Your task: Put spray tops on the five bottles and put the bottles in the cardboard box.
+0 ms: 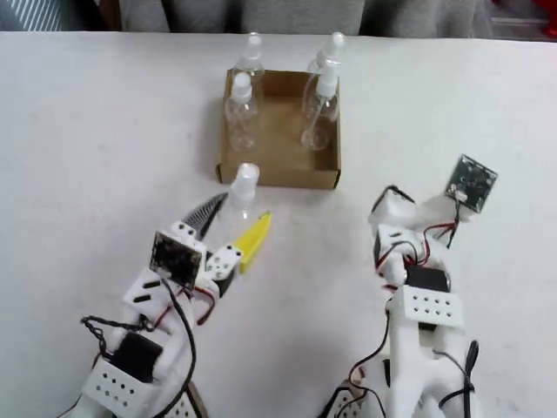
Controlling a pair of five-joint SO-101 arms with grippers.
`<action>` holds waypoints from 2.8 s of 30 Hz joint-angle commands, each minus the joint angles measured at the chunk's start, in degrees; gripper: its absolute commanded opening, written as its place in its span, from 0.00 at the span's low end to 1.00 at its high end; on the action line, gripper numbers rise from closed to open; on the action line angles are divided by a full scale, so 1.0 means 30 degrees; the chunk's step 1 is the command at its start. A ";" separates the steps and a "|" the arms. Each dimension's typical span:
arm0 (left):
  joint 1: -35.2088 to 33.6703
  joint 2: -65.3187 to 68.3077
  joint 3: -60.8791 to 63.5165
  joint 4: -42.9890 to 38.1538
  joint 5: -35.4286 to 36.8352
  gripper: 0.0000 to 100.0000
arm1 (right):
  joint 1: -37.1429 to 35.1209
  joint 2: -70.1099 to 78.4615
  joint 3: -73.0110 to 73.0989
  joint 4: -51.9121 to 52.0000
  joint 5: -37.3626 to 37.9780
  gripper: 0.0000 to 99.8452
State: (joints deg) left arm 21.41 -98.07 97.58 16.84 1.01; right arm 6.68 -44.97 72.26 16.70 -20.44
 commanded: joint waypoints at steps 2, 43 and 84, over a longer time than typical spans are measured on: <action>0.0484 -0.0425 -0.0527 -0.4396 0.0205 0.10 | 0.0601 0.0073 0.1201 -0.2330 0.2139 0.02; 0.0484 2.9055 -1.7172 -1.8637 0.4425 0.10 | 0.0923 0.0073 0.3311 -0.4996 0.3165 0.02; 0.1070 4.3121 -2.3853 -2.6520 0.2022 0.10 | 0.0806 0.0073 0.3692 -0.5055 0.5392 0.02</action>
State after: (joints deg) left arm 23.78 29.14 30.95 -61.41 7.43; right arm 8.88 -44.88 83.78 2.46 -4.88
